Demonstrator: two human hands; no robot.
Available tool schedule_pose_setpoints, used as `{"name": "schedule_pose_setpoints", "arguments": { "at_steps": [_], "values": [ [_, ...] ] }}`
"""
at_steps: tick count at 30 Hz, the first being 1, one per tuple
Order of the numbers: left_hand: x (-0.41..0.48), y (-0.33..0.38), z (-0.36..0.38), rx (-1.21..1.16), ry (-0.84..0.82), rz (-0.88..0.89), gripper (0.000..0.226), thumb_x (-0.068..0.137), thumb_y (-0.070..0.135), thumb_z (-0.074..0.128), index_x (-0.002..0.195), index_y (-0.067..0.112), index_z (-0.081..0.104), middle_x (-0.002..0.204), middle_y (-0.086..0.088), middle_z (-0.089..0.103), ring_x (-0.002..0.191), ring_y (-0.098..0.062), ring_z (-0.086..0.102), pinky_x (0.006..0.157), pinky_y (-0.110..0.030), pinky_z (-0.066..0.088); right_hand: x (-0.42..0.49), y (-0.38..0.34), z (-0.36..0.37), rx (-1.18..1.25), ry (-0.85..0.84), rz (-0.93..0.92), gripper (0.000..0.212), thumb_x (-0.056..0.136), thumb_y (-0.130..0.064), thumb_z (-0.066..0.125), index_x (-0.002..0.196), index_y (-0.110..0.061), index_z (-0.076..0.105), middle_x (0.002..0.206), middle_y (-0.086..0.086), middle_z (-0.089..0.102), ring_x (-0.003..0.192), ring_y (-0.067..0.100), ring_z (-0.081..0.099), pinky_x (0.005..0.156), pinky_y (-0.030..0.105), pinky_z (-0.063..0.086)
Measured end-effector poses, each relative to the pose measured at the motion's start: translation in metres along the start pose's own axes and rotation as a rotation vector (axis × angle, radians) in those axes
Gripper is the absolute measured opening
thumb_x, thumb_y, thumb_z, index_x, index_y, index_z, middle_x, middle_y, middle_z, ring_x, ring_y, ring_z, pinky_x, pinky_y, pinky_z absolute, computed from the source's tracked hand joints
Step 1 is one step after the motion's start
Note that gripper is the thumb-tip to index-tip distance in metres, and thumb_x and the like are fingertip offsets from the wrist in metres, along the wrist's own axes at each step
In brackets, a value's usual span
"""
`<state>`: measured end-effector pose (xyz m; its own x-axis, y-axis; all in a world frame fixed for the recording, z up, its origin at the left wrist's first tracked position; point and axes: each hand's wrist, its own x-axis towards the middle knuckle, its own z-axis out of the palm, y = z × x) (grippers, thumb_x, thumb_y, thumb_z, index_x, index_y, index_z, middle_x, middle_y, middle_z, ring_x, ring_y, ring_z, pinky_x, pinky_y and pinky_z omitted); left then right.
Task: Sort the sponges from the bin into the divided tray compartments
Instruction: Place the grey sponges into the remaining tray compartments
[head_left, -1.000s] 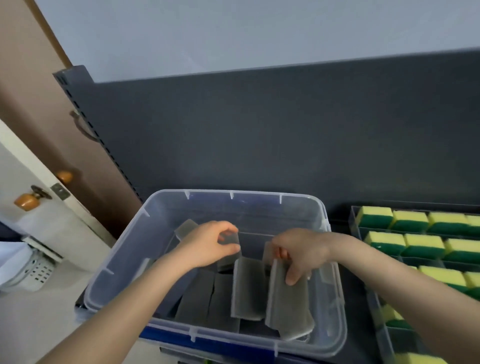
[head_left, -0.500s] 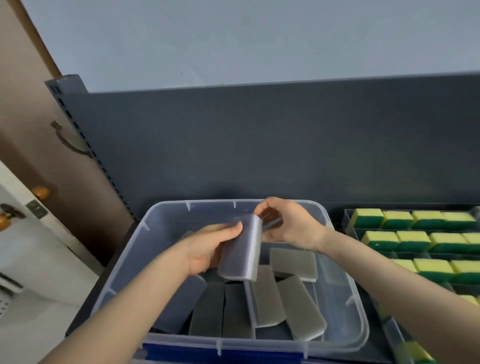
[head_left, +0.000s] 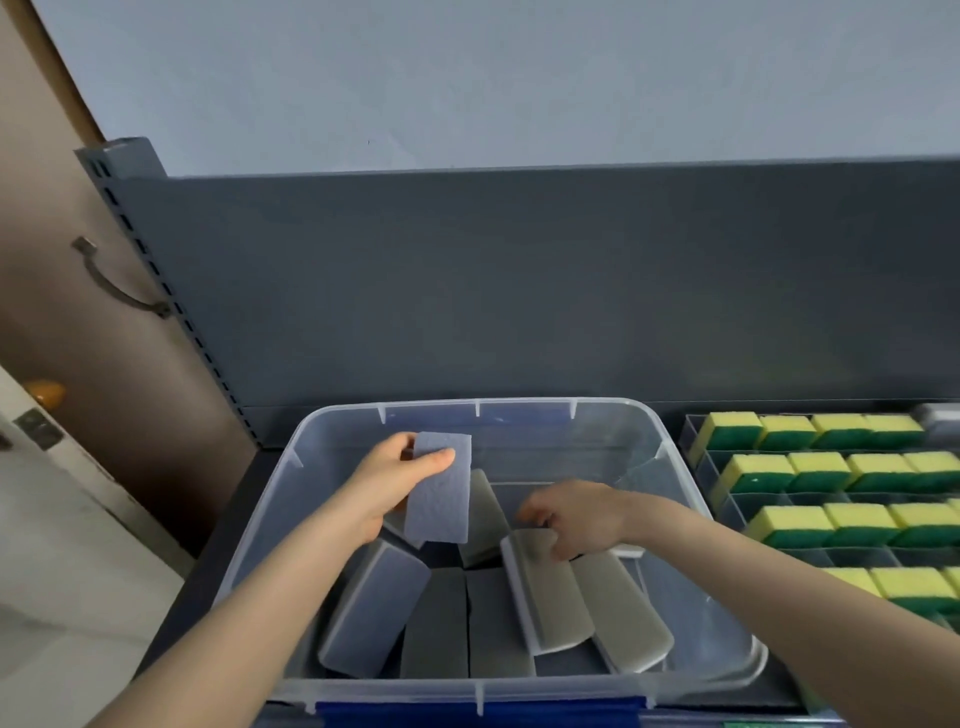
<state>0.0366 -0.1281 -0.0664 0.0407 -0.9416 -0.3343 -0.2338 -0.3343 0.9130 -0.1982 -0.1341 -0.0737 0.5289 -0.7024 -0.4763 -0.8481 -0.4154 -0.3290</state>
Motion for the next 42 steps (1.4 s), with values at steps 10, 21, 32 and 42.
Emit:
{"name": "schedule_pose_setpoints", "arguments": {
  "at_steps": [10,21,32,42],
  "values": [
    [0.008,-0.008,-0.006,-0.098,0.042,-0.001,0.027,0.082,0.035,0.073,0.105,0.023,0.063,0.106,0.001,0.069,0.1,-0.019,0.064,0.089,-0.042,0.052,-0.012,-0.016,-0.011,0.043,-0.052,0.0,0.051,0.073,-0.022,0.075,0.121,-0.012,0.058,0.116,0.003,0.06,0.105,0.021,0.056,0.083,0.027,0.046],
    [0.013,-0.005,-0.005,-0.222,0.147,0.046,0.025,0.084,0.031,0.072,0.104,0.02,0.062,0.105,-0.002,0.068,0.097,-0.021,0.064,0.071,-0.031,0.049,-0.006,-0.016,0.014,-0.18,0.378,-0.01,0.058,0.072,-0.029,0.073,0.119,-0.018,0.041,0.121,0.003,0.052,0.11,0.025,0.05,0.087,0.034,0.042],
    [0.011,-0.006,-0.006,-0.147,0.151,0.041,0.03,0.084,0.034,0.07,0.108,0.02,0.059,0.106,-0.002,0.066,0.097,-0.02,0.062,0.066,-0.029,0.046,0.028,0.002,0.0,0.002,0.228,0.026,0.057,0.084,-0.015,0.059,0.137,-0.024,0.041,0.137,0.002,0.047,0.124,0.022,0.045,0.1,0.036,0.041],
    [0.009,0.006,-0.024,0.073,0.124,0.131,0.025,0.079,0.023,0.073,0.1,0.022,0.06,0.104,0.003,0.067,0.099,-0.018,0.063,0.085,-0.04,0.052,0.025,-0.008,-0.001,0.004,0.133,0.036,0.055,0.069,-0.03,0.077,0.118,-0.017,0.058,0.114,0.003,0.06,0.105,0.022,0.056,0.081,0.028,0.045]
  ]
}}
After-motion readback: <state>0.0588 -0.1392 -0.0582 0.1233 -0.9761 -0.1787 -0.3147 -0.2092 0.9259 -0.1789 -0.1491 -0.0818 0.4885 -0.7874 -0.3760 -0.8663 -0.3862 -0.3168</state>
